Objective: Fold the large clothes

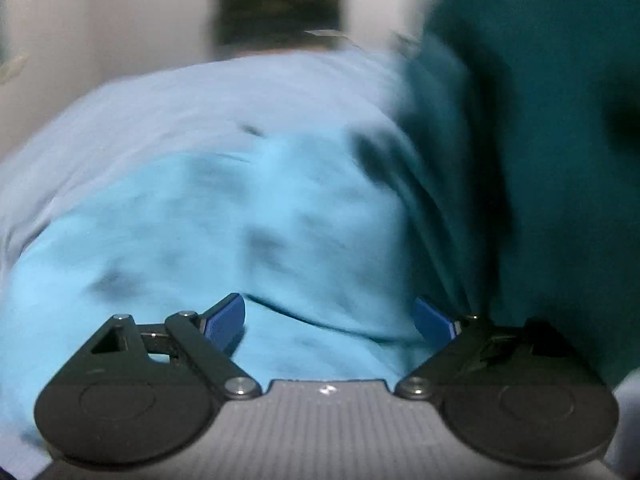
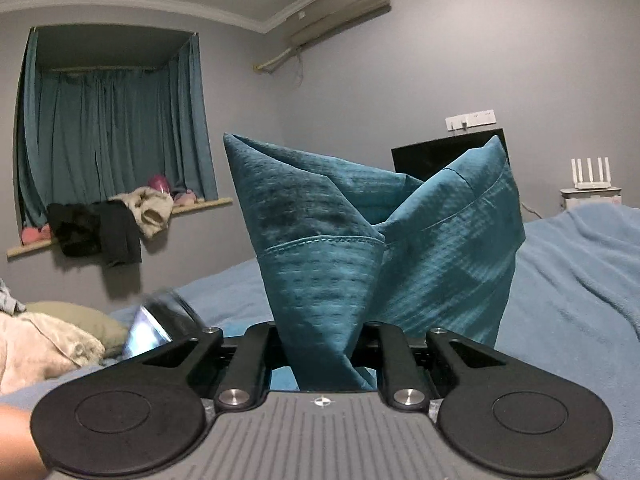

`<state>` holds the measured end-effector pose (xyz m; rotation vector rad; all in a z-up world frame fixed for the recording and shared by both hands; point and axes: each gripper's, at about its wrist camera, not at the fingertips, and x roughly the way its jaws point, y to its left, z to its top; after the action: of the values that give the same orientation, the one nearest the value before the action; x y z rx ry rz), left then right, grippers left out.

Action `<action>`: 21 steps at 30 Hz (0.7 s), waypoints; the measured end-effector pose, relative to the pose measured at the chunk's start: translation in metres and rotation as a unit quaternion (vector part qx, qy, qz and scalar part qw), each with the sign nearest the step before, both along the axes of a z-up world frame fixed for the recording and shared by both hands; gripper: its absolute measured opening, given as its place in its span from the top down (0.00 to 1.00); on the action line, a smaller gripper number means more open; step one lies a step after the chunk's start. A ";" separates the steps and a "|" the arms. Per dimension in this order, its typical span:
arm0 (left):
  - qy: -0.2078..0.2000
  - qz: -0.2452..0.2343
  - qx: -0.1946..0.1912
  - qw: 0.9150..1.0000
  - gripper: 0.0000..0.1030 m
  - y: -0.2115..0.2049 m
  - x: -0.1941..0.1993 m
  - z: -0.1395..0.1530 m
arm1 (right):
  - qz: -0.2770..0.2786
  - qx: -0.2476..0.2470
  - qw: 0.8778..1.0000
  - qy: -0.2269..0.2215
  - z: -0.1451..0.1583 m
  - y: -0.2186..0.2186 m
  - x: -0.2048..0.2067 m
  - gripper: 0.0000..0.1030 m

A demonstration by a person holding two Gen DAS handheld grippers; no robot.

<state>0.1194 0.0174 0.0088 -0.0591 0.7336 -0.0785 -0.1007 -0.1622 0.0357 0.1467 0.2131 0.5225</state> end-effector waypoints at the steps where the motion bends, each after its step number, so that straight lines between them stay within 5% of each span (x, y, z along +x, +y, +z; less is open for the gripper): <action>1: -0.008 0.031 -0.047 0.998 0.11 0.022 -0.002 0.014 | 0.001 -0.006 1.000 0.000 0.000 0.000 -0.001 0.83; 5: -0.054 0.032 -0.216 0.974 0.10 0.070 -0.016 0.069 | 0.017 -0.046 0.999 -0.009 0.010 -0.001 0.012 0.83; 9: -0.080 -0.021 -0.279 0.957 0.00 0.076 -0.019 0.111 | 0.056 -0.106 0.993 -0.018 0.003 0.020 0.015 0.83; 12: -0.040 -0.060 -0.237 0.969 0.00 0.061 -0.004 0.116 | 0.080 -0.133 0.988 -0.024 -0.003 0.030 0.012 0.83; 18: 0.022 -0.094 -0.086 0.992 0.01 0.029 0.017 0.083 | 0.099 -0.153 0.983 -0.034 0.000 0.023 0.001 0.83; 19: 0.012 -0.101 -0.072 0.992 0.09 0.025 0.019 0.078 | 0.101 -0.154 0.982 -0.034 -0.001 0.021 0.002 0.83; 21: 0.011 -0.112 -0.066 0.991 0.54 0.022 0.020 0.073 | 0.105 -0.166 0.980 -0.035 -0.010 0.024 0.008 0.83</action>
<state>0.1391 0.0398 0.0817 -0.1040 0.7554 -0.3409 -0.0923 -0.1382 0.0253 -0.2210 0.2460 0.6934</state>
